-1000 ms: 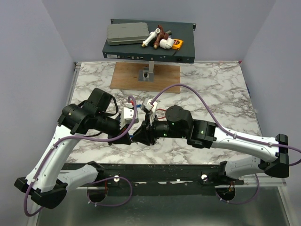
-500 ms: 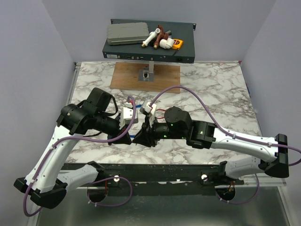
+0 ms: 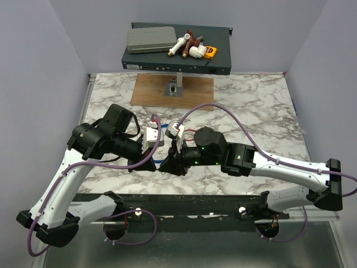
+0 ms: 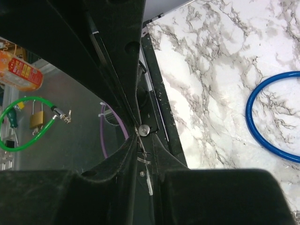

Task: Unlock with the key
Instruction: Pick up the key from the center of the board.

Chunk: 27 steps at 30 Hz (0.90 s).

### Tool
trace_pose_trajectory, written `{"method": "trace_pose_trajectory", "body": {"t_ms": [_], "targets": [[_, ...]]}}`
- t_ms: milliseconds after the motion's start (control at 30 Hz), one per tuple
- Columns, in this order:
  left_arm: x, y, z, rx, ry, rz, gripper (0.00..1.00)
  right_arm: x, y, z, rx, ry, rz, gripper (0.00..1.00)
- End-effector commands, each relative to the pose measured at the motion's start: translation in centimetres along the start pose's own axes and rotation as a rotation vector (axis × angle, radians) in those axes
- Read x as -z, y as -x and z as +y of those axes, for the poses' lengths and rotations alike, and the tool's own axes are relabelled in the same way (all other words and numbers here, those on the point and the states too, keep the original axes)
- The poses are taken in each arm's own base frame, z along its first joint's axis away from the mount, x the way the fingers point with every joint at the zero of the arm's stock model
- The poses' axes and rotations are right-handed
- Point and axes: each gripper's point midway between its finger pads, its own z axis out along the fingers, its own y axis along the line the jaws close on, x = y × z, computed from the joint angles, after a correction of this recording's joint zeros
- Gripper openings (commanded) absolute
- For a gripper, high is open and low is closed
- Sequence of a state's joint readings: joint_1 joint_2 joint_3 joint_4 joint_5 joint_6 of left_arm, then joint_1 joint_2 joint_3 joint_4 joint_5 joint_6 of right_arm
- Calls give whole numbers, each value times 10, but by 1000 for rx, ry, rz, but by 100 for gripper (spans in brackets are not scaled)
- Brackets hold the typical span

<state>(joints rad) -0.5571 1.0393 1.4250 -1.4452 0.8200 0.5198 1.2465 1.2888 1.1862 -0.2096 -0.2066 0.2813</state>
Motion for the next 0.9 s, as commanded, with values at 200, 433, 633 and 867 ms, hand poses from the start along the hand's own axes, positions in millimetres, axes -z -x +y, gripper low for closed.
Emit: {"method": "trace_pose_trajectory", "body": {"t_ms": [200, 433, 633, 867], "targets": [[4, 8, -4, -29, -7, -22, 0, 1, -2, 3, 14, 25, 20, 20], [2, 9, -3, -27, -8, -26, 0, 1, 6, 9, -11, 56, -41, 1], [2, 11, 7, -21, 31, -17, 4, 4, 7, 9, -54, 50, -87, 1], [7, 11, 5, -31, 21, 19, 54, 15, -1, 1, -88, 6, -100, 1]]}}
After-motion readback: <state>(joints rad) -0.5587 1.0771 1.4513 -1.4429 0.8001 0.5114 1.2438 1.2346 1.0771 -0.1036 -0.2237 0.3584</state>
